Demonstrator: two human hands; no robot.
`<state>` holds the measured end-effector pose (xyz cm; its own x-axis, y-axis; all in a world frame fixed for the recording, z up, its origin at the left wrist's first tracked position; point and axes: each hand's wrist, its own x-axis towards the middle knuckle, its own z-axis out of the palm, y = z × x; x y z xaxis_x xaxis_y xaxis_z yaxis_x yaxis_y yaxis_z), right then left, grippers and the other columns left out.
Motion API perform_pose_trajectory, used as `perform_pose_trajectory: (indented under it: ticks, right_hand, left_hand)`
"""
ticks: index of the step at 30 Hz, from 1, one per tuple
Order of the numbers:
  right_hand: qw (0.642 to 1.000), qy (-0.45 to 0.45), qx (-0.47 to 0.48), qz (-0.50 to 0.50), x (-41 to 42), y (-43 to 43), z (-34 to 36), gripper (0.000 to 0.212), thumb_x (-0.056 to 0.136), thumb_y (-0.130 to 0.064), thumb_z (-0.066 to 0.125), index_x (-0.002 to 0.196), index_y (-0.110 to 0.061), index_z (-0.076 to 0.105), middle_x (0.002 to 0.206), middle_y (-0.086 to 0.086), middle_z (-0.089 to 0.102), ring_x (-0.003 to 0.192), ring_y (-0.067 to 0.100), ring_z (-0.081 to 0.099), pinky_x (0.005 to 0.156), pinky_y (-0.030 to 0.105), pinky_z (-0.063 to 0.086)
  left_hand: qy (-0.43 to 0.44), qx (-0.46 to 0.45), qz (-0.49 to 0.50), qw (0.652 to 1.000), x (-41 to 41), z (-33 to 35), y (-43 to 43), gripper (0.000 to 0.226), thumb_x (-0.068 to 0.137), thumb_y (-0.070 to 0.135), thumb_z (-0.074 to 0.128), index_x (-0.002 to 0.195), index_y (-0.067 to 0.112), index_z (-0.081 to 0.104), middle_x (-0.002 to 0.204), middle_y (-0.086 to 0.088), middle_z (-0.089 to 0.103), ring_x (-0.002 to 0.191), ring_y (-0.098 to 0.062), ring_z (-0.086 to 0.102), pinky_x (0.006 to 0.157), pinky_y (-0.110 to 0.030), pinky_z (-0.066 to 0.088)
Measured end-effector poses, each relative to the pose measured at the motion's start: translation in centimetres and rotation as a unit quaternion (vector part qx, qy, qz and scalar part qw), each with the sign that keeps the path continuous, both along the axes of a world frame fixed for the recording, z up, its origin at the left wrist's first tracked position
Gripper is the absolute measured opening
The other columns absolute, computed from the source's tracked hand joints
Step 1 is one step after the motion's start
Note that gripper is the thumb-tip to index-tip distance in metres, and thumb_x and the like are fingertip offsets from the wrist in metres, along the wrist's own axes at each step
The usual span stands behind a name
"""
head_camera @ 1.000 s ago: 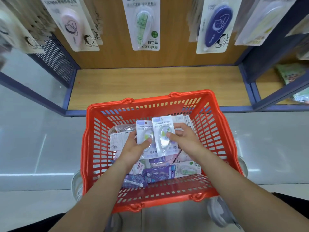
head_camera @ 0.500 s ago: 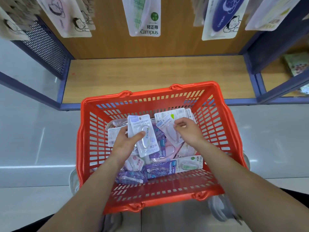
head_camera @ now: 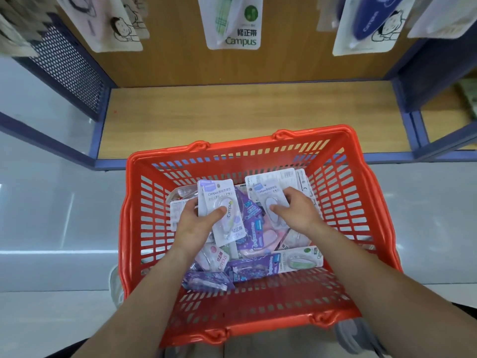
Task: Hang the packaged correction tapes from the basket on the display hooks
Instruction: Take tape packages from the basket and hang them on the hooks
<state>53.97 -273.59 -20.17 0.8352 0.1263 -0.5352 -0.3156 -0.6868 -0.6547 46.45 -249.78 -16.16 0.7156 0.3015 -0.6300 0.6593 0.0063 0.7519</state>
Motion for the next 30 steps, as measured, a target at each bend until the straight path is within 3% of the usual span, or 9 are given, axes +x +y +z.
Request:
perform_pose_trajectory:
  ticks: [4,9,11,15,20,23,25,27,30]
  right_hand:
    - [0.99,0.016,0.112,-0.08,-0.5,-0.5,2.6,0.01,0.093,-0.024,0.073,0.1,-0.021,0.066,0.1,-0.004,0.073,0.095,0.017,0.07,0.085,0.039,0.056]
    - [0.966,0.026,0.231,-0.113,-1.7,-0.1,9.2,0.012,0.094,-0.018,0.072,0.106,-0.019,0.071,0.102,-0.007,0.077,0.096,0.012,0.073,0.088,0.036,0.055]
    - [0.951,0.036,0.277,-0.133,-2.2,0.3,12.1,0.019,0.095,-0.022,0.071,0.113,-0.017,0.072,0.108,-0.002,0.078,0.104,0.019,0.073,0.096,0.045,0.055]
    - [0.937,0.028,0.324,-0.124,-3.3,1.5,18.4,0.036,0.086,-0.039,0.069,0.115,-0.018,0.073,0.112,0.005,0.077,0.112,0.031,0.069,0.106,0.055,0.048]
    - [0.947,-0.049,0.312,-0.059,-3.7,1.1,26.2,0.023,0.103,-0.033,0.057,0.112,-0.015,0.068,0.105,0.001,0.074,0.099,0.021,0.067,0.094,0.04,0.05]
    - [0.938,-0.068,0.339,-0.03,-4.3,0.9,30.3,0.016,0.104,-0.029,0.057,0.111,-0.018,0.066,0.103,-0.005,0.075,0.096,0.013,0.07,0.087,0.034,0.054]
    - [0.93,-0.087,0.356,-0.012,-4.9,0.9,32.4,0.019,0.103,-0.03,0.059,0.115,-0.016,0.066,0.107,-0.003,0.076,0.098,0.013,0.07,0.088,0.035,0.055]
    - [0.925,-0.109,0.363,-0.018,-5.6,1.2,34.0,0.032,0.094,-0.04,0.063,0.117,-0.017,0.065,0.113,0.0,0.075,0.106,0.019,0.071,0.097,0.044,0.055]
    - [0.917,-0.136,0.373,-0.033,-6.5,1.7,35.6,0.029,0.093,-0.041,0.062,0.115,-0.022,0.064,0.113,-0.001,0.075,0.107,0.021,0.071,0.1,0.052,0.053]
  left_hand:
    - [-0.006,-0.015,-0.006,1.0,0.0,1.7,-0.5,0.042,0.087,0.026,0.08,0.125,0.023,0.062,0.111,0.005,0.076,0.096,-0.012,0.075,0.08,-0.03,0.057]
    - [-0.049,-0.024,-0.025,0.998,-0.3,6.7,-1.8,0.041,0.086,0.034,0.081,0.121,0.028,0.061,0.108,0.009,0.076,0.1,-0.013,0.073,0.089,-0.036,0.056]
    - [-0.068,-0.013,-0.045,0.997,-0.5,9.3,-2.2,0.045,0.085,0.038,0.081,0.124,0.026,0.063,0.109,0.01,0.077,0.1,-0.013,0.074,0.094,-0.04,0.056]
    - [-0.125,0.001,-0.046,0.991,-0.4,15.6,-2.7,0.035,0.088,0.035,0.078,0.119,0.025,0.066,0.11,0.006,0.076,0.096,-0.012,0.073,0.078,-0.029,0.053]
    - [-0.18,0.028,-0.068,0.981,-1.2,23.9,-3.0,0.021,0.089,0.036,0.076,0.105,0.032,0.063,0.101,0.015,0.073,0.088,-0.002,0.069,0.071,-0.024,0.051]
    - [-0.215,0.042,-0.085,0.972,-1.9,27.7,-3.3,0.029,0.09,0.033,0.075,0.116,0.029,0.063,0.107,0.011,0.075,0.085,-0.001,0.072,0.063,-0.02,0.051]
    - [-0.239,0.041,-0.096,0.965,-2.1,29.6,-3.7,0.018,0.095,0.024,0.07,0.112,0.028,0.065,0.103,0.01,0.077,0.08,0.003,0.072,0.059,-0.015,0.053]
    - [-0.264,0.032,-0.1,0.959,-2.4,31.4,-4.3,0.014,0.096,0.026,0.067,0.11,0.029,0.067,0.103,0.013,0.078,0.088,-0.002,0.074,0.075,-0.023,0.059]
    - [-0.292,0.026,-0.071,0.953,-2.8,33.2,-4.6,0.057,0.076,0.056,0.071,0.126,0.031,0.062,0.116,0.012,0.074,0.105,-0.012,0.073,0.099,-0.048,0.055]
